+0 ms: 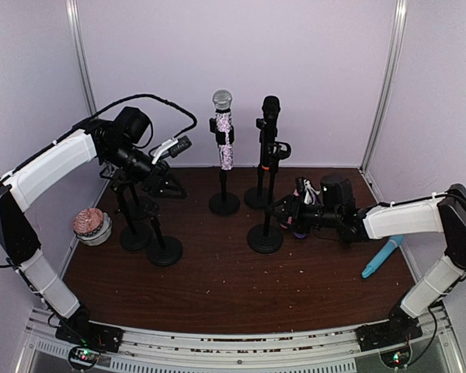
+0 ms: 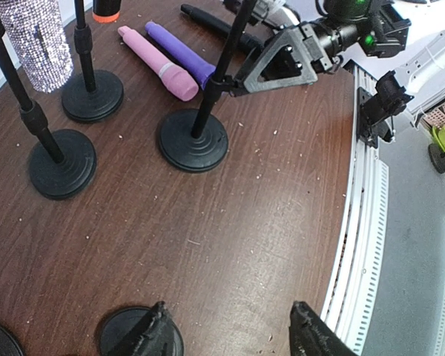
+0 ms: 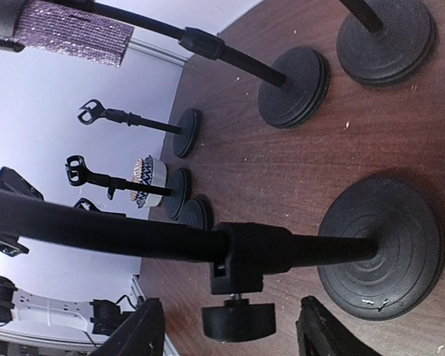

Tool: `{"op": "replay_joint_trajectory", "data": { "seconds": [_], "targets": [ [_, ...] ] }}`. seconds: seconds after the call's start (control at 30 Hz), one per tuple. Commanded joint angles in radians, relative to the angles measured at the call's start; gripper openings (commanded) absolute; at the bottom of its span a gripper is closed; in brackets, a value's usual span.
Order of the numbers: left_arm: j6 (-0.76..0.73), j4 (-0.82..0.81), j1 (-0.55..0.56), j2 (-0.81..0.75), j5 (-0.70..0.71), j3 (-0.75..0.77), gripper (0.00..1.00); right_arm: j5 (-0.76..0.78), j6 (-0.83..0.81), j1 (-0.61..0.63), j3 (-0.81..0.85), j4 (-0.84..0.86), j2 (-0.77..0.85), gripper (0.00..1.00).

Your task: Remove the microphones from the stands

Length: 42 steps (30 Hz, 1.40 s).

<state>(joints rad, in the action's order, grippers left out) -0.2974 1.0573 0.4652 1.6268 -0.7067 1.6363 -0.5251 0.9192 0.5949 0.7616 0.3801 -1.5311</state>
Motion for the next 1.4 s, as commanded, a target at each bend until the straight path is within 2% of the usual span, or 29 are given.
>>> {"op": "replay_joint_trajectory", "data": {
  "seconds": [0.0, 0.3, 0.5, 0.77, 0.87, 1.03, 1.37],
  "targets": [
    [-0.018, 0.007, -0.007, -0.033, 0.001, 0.003, 0.56, -0.133, 0.135, -0.019, 0.028, 0.120, -0.047, 0.61],
    [-0.022, 0.009, -0.008, -0.028, 0.001, 0.011, 0.56, -0.155, 0.205, -0.045, 0.056, 0.180, -0.107, 0.44],
    [-0.022, 0.009, -0.007, -0.024, 0.000, 0.014, 0.56, -0.162, 0.194, -0.055, 0.069, 0.147, -0.118, 0.33],
    [-0.022, 0.009, -0.007, -0.020, -0.002, 0.015, 0.56, -0.154, 0.176, -0.058, 0.041, 0.129, -0.126, 0.09],
    [-0.022, 0.008, -0.008, -0.020, -0.003, 0.014, 0.56, -0.127, 0.108, -0.057, 0.055, 0.024, -0.124, 0.00],
    [-0.022, 0.009, -0.007, -0.018, -0.004, 0.013, 0.56, -0.011, -0.056, -0.056, 0.092, -0.195, -0.090, 0.00],
    [-0.014, 0.009, -0.008, -0.009, -0.005, 0.025, 0.56, 0.254, -0.302, -0.013, 0.144, -0.462, -0.067, 0.00]
  ]
}}
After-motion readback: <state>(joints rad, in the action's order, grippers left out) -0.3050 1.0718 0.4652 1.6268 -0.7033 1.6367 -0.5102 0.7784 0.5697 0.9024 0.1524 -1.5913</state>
